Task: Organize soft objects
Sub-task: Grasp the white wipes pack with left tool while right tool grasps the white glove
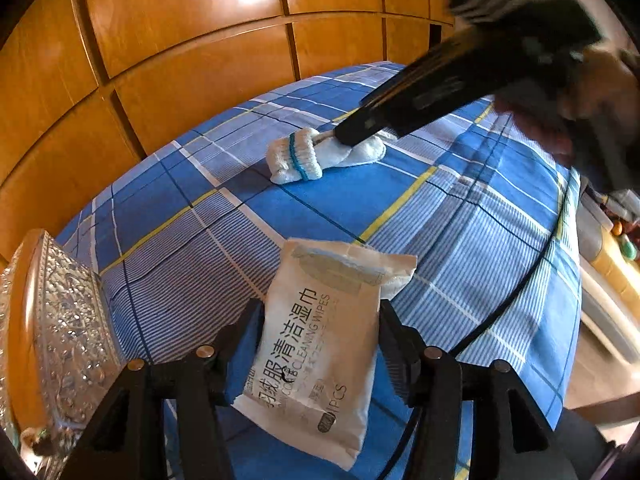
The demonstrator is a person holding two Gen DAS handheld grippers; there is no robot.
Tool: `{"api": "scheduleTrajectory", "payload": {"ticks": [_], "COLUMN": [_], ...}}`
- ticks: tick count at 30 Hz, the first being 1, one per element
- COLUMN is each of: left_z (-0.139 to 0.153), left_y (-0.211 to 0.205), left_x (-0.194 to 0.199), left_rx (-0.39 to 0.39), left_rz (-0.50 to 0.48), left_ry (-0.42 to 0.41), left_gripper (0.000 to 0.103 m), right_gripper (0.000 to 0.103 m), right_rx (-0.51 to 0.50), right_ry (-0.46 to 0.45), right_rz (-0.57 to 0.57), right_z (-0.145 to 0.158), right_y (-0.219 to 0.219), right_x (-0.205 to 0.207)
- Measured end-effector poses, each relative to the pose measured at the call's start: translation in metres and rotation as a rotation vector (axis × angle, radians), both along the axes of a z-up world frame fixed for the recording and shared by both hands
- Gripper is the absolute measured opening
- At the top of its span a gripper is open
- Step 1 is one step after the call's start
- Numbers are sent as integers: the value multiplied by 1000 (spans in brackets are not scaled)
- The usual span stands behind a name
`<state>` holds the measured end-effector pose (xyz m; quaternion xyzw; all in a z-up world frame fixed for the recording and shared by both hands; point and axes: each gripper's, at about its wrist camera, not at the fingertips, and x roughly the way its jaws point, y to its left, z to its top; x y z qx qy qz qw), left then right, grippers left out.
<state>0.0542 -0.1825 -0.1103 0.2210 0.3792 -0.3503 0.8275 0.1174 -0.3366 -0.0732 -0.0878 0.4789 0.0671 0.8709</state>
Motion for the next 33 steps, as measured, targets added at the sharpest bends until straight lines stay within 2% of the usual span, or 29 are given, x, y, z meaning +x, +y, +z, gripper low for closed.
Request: {"api": "scheduleTrajectory", "payload": {"ticks": [4, 8, 9, 10, 13, 18, 23, 27, 33], "left_z": [-13, -19, -19, -20, -20, -19, -11, 7, 39], "left_y": [-4, 4, 4, 5, 5, 6, 1, -2, -8], "left_x": [10, 16, 16, 16, 13, 14, 19, 21, 38], "left_rx": [8, -46, -51, -55, -58, -62, -28, -52, -101], "left_rz": [7, 22, 22, 24, 33, 62, 125, 152, 184], "left_ry": [47, 106, 111, 111, 98, 113, 133, 132, 145], "left_gripper": [58, 55, 54, 54, 53, 51, 44, 44, 43], "right_gripper": [46, 45, 35, 29, 24, 24, 21, 21, 21], "right_rx": [-59, -66, -59, -40, -7, 112, 133, 202, 156], "right_ry": [103, 108, 101, 91, 72, 102, 117, 56, 24], "right_rz": [37, 36, 33, 26, -30, -174, -286, -371, -400], "right_z": [-29, -46, -47, -47, -43, -41, -50, -51, -51], "right_y": [4, 7, 6, 5, -1, -18, -24, -32, -24], "right_x": [38, 52, 51, 49, 36, -13, -65, -89, -92]}}
